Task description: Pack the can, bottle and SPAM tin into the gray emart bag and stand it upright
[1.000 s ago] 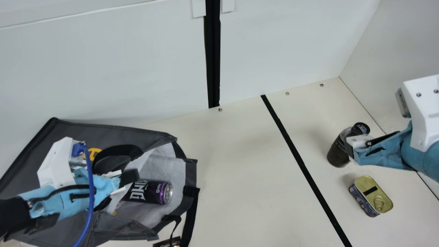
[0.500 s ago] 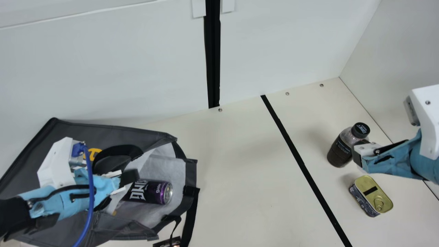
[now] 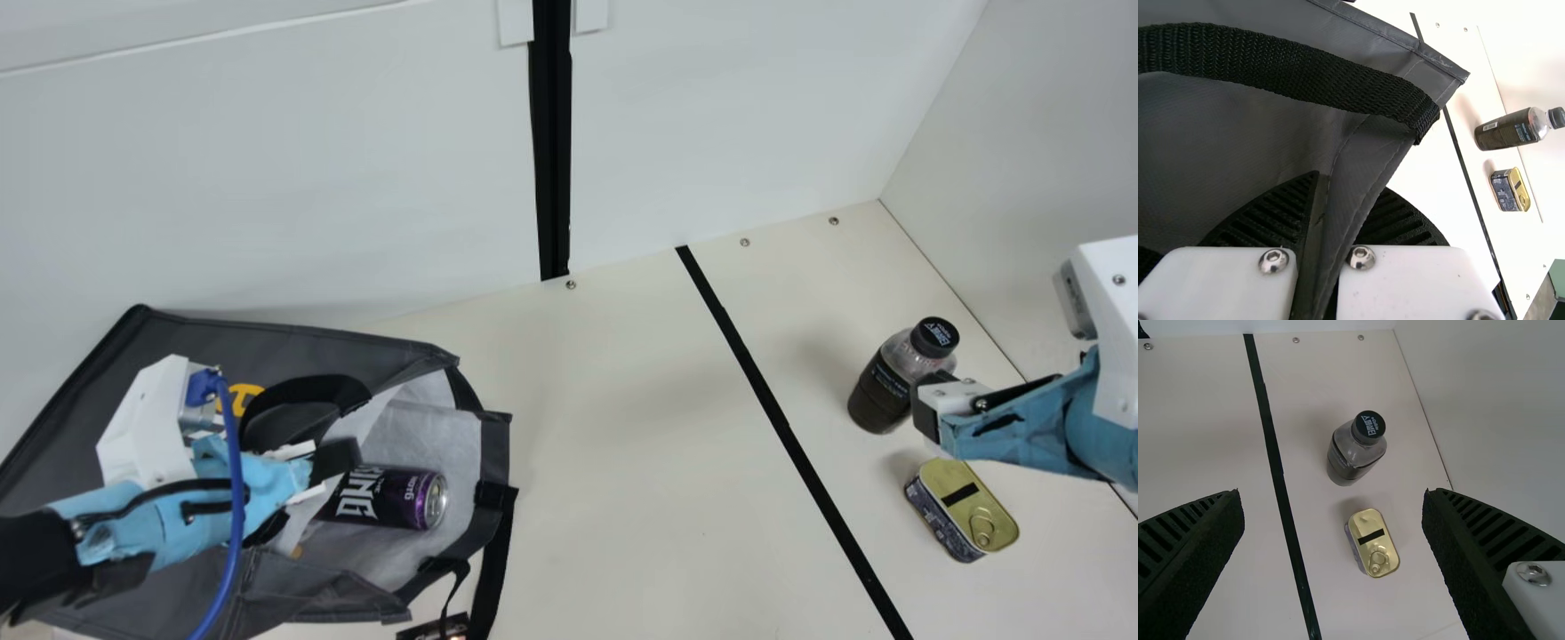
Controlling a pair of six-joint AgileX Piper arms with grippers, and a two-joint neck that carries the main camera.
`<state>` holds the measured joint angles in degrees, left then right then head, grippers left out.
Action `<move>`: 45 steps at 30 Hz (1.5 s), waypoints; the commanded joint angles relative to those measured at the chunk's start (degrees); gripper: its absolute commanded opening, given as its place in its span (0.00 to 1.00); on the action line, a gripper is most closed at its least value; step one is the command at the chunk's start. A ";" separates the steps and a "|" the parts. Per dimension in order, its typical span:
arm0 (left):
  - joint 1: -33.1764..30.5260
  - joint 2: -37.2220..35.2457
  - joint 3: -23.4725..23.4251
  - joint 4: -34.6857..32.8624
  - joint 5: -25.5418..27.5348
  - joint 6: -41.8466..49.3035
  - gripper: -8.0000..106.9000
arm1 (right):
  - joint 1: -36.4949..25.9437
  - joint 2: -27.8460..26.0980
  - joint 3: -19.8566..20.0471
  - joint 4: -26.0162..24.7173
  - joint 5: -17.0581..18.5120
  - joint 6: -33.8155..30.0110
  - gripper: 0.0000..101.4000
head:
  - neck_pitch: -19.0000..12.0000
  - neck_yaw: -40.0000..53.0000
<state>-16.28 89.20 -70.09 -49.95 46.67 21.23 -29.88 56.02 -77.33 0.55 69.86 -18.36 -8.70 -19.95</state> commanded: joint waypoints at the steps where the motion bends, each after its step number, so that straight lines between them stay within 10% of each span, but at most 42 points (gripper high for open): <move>1: 0.00 0.00 0.00 0.00 0.00 0.00 0.00 | -0.04 -0.07 0.11 0.13 0.04 0.05 0.94 | -1.30 -0.05; 45: 0.00 0.00 0.00 0.00 0.00 0.00 0.00 | -5.71 12.68 -5.03 2.52 0.04 -7.69 0.94 | -1.30 -0.05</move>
<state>-16.28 89.20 -70.09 -49.95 46.67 21.23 -35.56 68.21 -82.25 3.18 69.84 -25.99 -8.70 -19.95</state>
